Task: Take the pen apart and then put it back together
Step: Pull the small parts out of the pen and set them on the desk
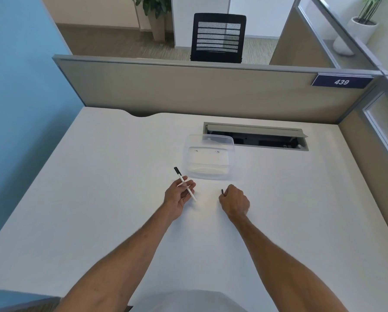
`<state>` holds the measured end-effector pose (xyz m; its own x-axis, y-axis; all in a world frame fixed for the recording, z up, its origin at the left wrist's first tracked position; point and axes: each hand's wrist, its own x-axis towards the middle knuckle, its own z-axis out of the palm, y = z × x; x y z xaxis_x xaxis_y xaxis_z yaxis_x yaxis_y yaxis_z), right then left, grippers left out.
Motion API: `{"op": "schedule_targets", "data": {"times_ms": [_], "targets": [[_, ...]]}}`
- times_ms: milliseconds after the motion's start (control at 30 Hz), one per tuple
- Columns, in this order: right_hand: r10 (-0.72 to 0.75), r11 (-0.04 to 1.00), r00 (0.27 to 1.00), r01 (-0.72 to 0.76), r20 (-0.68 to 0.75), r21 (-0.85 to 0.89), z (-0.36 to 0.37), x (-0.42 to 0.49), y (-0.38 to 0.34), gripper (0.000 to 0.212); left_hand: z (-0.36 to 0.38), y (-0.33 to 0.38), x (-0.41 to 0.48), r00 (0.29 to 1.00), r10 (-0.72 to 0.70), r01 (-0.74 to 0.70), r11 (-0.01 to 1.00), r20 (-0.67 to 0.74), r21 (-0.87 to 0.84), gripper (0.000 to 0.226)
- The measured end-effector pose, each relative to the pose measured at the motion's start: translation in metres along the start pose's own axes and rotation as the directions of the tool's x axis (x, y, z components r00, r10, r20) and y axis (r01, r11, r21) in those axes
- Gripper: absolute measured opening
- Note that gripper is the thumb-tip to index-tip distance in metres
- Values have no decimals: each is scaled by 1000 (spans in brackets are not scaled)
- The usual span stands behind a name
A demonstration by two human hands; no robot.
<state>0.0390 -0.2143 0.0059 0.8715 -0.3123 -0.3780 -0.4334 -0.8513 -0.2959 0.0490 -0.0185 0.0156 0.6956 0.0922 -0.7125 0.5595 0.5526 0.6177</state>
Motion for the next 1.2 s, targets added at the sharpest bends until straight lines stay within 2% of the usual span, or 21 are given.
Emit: {"op": "schedule_targets", "data": {"times_ms": [100, 400, 500, 700, 900, 1100, 1200], "targets": [[6, 1000, 1000, -6, 6, 18, -1, -1, -1, 21, -2, -1, 3, 1000, -6, 6, 1000, 1, -12, 33], [48, 985, 998, -40, -45, 168, -6, -10, -1, 31, -4, -2, -1, 1000, 19, -19, 999, 8, 36, 38], [43, 982, 997, -30, -66, 185, -7, -15, 0, 30, -6, -4, -4, 998, 63, -63, 995, 1, 82, 42], [22, 981, 996, -4, -89, 195, -7, -27, 0, 24, -9, -6, -14, 976, 216, -215, 943, 22, 254, 31], [-23, 985, 996, 37, -85, 167, -5, -37, -1, 27, -15, -11, -31, 888, 445, -441, 746, 119, 499, 17], [-51, 987, 996, 61, -67, 152, -4, -43, 1, 23, -17, -17, -41, 820, 533, -524, 555, 208, 646, 14], [-51, 984, 997, 60, -56, 168, -5, -44, 3, 22, -18, -24, -47, 742, 617, -581, 398, 261, 710, 18]]}}
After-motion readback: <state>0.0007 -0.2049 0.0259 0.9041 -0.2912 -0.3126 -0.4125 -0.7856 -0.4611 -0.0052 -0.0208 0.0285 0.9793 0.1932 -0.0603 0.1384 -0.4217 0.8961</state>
